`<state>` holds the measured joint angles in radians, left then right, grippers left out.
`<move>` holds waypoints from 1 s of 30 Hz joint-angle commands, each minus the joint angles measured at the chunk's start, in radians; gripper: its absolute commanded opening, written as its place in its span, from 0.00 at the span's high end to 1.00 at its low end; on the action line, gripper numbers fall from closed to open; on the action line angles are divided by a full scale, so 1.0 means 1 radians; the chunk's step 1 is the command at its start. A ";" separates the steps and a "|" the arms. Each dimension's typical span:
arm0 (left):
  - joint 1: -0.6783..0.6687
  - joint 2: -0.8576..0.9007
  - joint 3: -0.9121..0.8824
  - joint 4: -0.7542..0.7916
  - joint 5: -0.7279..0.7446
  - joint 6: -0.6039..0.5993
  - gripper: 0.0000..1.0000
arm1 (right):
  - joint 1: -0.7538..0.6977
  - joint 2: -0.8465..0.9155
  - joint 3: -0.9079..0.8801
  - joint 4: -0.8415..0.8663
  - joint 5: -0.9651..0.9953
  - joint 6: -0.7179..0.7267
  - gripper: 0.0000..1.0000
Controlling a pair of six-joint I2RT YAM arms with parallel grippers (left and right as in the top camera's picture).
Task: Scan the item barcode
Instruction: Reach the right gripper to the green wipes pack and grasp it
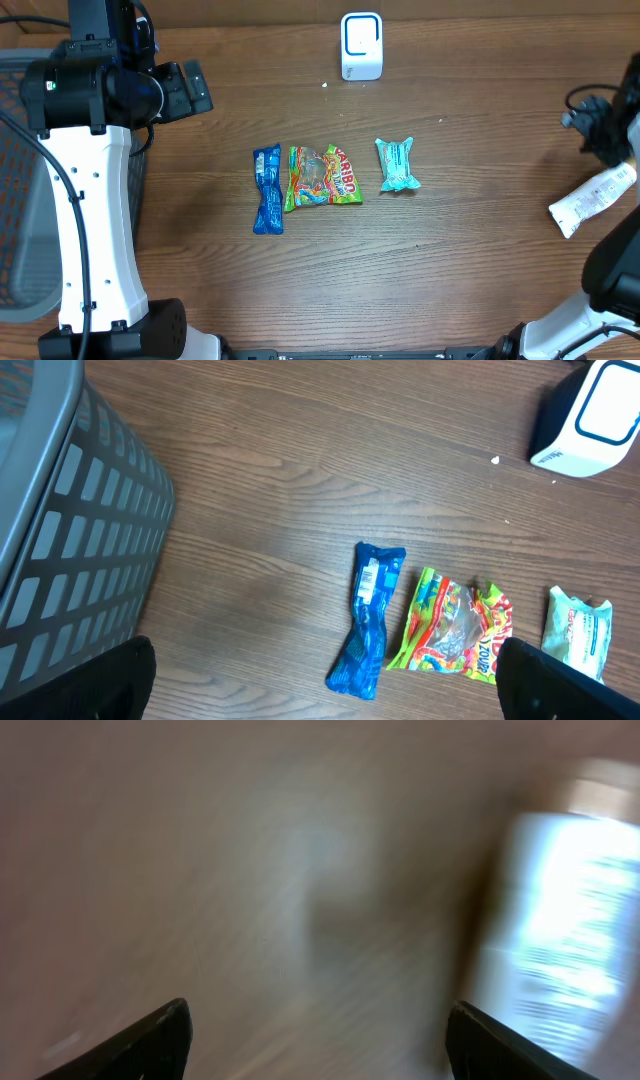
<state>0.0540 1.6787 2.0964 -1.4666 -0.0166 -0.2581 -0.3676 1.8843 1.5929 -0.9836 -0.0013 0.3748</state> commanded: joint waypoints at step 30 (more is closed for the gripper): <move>-0.002 -0.003 0.019 0.002 -0.010 0.011 0.00 | 0.995 0.150 0.068 0.011 0.369 -0.087 0.49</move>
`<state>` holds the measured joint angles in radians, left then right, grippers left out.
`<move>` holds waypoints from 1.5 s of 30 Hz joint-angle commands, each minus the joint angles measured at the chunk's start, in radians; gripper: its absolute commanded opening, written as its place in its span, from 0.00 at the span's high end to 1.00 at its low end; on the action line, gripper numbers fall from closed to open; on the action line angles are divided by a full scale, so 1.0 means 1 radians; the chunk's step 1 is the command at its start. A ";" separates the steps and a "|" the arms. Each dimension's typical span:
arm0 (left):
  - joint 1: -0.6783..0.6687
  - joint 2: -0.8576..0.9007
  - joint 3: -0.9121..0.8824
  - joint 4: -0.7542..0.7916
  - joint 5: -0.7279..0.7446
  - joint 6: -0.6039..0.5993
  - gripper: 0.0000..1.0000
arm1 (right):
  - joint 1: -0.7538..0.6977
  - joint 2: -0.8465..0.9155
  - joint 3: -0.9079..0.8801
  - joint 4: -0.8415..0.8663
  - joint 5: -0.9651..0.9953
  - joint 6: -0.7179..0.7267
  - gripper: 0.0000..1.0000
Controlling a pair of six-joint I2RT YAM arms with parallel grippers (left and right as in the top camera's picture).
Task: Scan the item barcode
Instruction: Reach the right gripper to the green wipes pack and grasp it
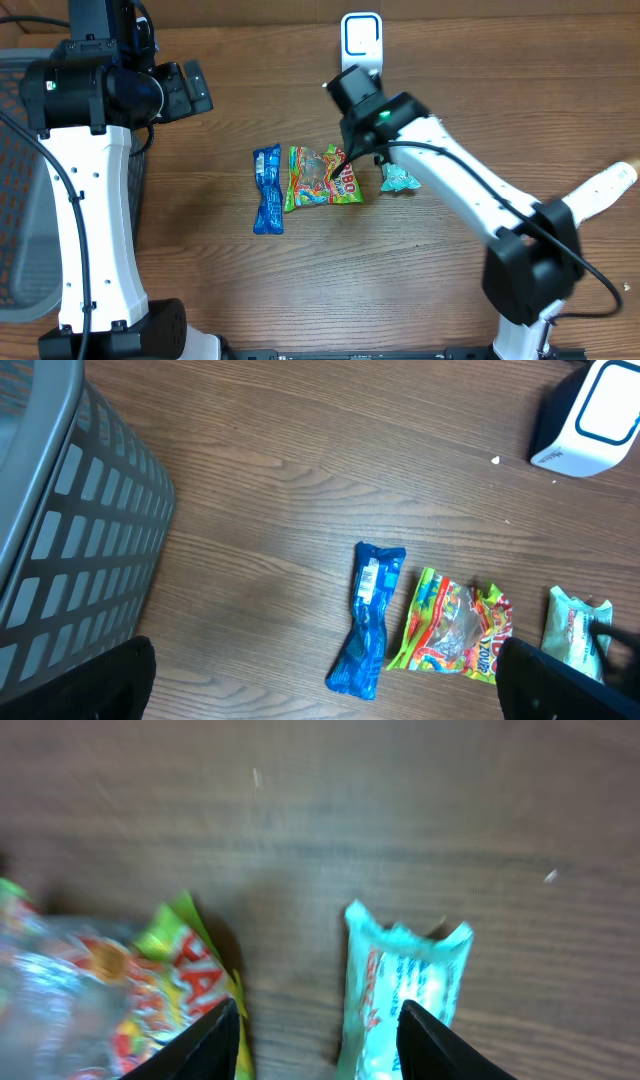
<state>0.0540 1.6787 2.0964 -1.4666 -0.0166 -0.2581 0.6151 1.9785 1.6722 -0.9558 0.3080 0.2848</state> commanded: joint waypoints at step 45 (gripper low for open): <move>-0.002 -0.003 0.019 0.003 -0.010 0.011 0.00 | -0.012 0.172 -0.109 -0.072 0.140 -0.024 0.96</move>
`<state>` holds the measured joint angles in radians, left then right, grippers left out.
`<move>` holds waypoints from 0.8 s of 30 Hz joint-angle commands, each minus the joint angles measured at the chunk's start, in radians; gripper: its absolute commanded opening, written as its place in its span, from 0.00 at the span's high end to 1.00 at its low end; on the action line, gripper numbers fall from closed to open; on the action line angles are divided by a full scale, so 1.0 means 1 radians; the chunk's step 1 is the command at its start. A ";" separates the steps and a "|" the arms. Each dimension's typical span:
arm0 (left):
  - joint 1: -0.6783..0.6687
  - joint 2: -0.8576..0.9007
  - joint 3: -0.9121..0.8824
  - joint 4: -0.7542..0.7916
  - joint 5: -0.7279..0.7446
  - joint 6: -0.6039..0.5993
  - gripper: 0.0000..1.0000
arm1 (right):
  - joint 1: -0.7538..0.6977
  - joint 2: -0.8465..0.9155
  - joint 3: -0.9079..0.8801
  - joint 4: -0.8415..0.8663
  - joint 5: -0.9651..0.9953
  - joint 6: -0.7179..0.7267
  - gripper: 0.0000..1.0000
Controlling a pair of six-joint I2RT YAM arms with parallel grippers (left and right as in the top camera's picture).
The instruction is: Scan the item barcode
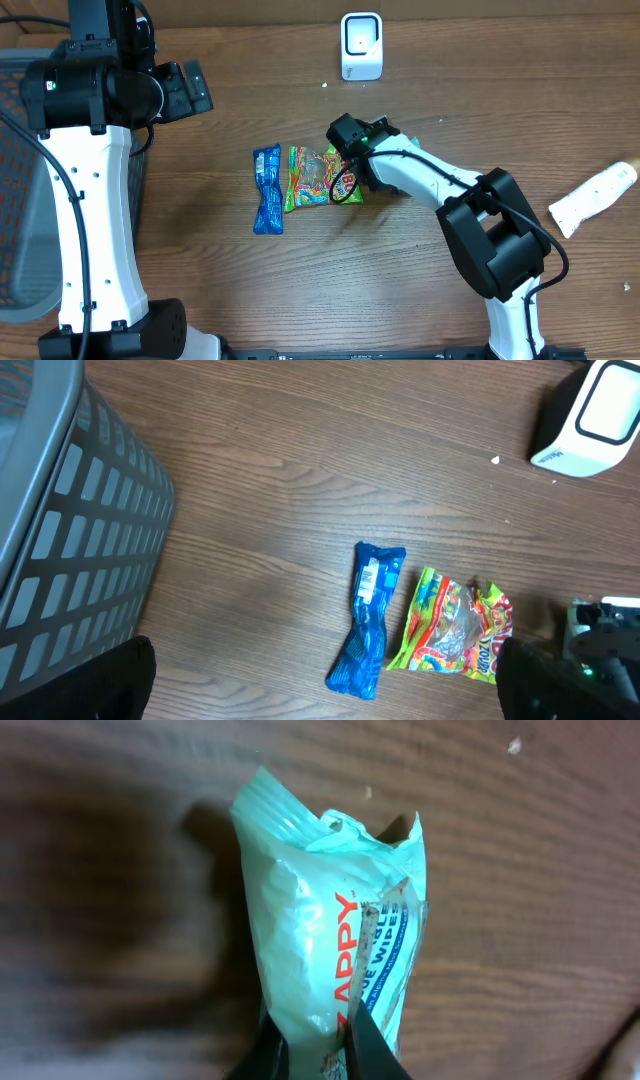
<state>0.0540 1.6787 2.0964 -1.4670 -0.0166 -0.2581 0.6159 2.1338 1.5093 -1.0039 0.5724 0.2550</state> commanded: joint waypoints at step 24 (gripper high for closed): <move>-0.002 -0.003 0.019 0.003 -0.010 0.011 0.00 | -0.549 -0.034 -0.025 0.225 -1.621 -0.125 0.96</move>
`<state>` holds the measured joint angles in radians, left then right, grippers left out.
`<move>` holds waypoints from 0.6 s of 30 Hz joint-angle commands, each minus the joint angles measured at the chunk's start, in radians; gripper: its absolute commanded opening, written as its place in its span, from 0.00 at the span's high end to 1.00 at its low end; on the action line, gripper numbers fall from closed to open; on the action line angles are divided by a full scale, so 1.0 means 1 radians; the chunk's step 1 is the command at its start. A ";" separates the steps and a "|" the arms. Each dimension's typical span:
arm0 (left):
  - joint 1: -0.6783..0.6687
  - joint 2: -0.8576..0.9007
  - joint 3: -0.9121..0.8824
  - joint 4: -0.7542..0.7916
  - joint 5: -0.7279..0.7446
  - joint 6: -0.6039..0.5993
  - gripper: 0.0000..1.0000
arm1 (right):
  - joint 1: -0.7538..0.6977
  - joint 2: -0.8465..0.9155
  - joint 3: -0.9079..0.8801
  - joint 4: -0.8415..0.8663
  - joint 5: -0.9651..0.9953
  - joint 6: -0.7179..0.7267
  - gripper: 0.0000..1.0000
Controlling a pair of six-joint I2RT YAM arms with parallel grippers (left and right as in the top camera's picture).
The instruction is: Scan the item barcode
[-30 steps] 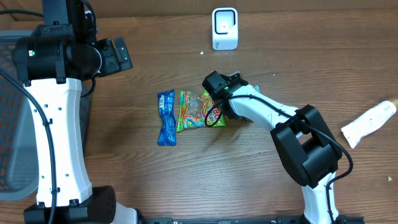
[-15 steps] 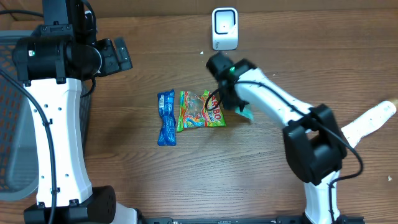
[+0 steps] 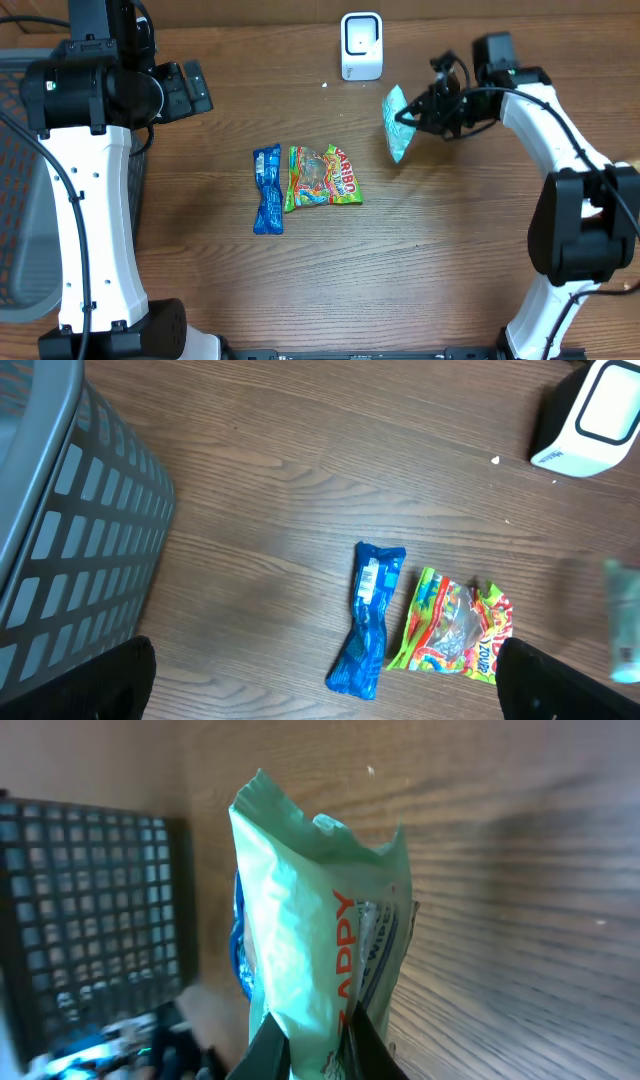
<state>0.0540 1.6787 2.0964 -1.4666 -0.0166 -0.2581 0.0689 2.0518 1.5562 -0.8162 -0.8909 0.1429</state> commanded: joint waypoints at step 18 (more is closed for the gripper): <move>-0.002 -0.003 0.019 0.002 -0.010 0.011 0.00 | -0.026 0.055 -0.062 -0.058 0.472 0.015 0.43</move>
<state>0.0540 1.6787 2.0964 -1.4670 -0.0166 -0.2581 0.0494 2.1258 1.4265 -0.8272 -0.6266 0.1616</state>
